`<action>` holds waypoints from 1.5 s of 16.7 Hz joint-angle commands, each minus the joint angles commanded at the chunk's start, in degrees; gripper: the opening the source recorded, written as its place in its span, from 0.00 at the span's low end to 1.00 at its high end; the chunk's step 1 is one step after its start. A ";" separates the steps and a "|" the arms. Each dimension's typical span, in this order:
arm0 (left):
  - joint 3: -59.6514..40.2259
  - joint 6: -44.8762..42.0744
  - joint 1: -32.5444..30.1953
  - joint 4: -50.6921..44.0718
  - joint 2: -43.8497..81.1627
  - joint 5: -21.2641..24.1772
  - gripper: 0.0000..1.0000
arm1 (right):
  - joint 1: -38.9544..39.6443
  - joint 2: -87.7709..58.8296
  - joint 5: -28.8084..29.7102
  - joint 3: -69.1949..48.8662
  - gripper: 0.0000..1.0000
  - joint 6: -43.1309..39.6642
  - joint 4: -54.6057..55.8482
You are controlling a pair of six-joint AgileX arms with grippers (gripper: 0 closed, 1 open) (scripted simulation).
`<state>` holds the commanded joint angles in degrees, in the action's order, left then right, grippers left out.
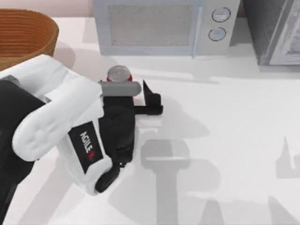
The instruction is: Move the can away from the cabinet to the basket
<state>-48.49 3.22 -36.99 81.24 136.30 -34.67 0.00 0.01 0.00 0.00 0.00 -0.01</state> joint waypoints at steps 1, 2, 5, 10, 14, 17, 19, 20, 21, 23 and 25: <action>-0.44 -0.04 0.26 -0.28 0.16 0.26 1.00 | 0.00 0.00 0.00 0.00 1.00 0.00 0.00; -0.44 -0.04 0.27 -0.29 0.16 0.27 1.00 | 0.00 0.00 0.00 0.00 1.00 0.00 0.00; -0.44 -0.04 0.27 -0.29 0.16 0.27 0.92 | 0.00 0.00 0.00 0.00 1.00 0.00 0.00; -0.44 -0.04 0.27 -0.29 0.16 0.27 0.55 | 0.00 0.00 0.00 0.00 1.00 0.00 0.00; -0.44 -0.04 0.27 -0.29 0.16 0.27 0.25 | 0.00 0.00 0.00 0.00 1.00 0.00 0.00; -0.44 -0.04 0.27 -0.29 0.16 0.27 0.02 | 0.00 0.00 0.00 0.00 1.00 0.00 0.00; -0.44 -0.04 0.27 -0.29 0.16 0.27 0.00 | 0.00 0.00 0.00 0.00 1.00 0.00 0.00; -0.44 -0.04 0.27 -0.29 0.16 0.27 0.00 | 0.00 0.00 0.00 0.00 1.00 0.00 0.00; -0.44 -0.04 0.27 -0.29 0.16 0.27 0.00 | 0.00 0.00 0.00 0.00 1.00 0.00 0.00; -0.44 -0.04 0.27 -0.29 0.16 0.27 0.00 | 0.00 0.00 0.00 0.00 1.00 0.00 0.00; -0.44 -0.04 0.27 -0.29 0.16 0.27 0.00 | 0.00 0.00 0.00 0.00 1.00 0.00 0.00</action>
<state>-48.94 3.18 -36.73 80.96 136.46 -34.40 0.00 0.01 0.00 0.00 0.00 -0.01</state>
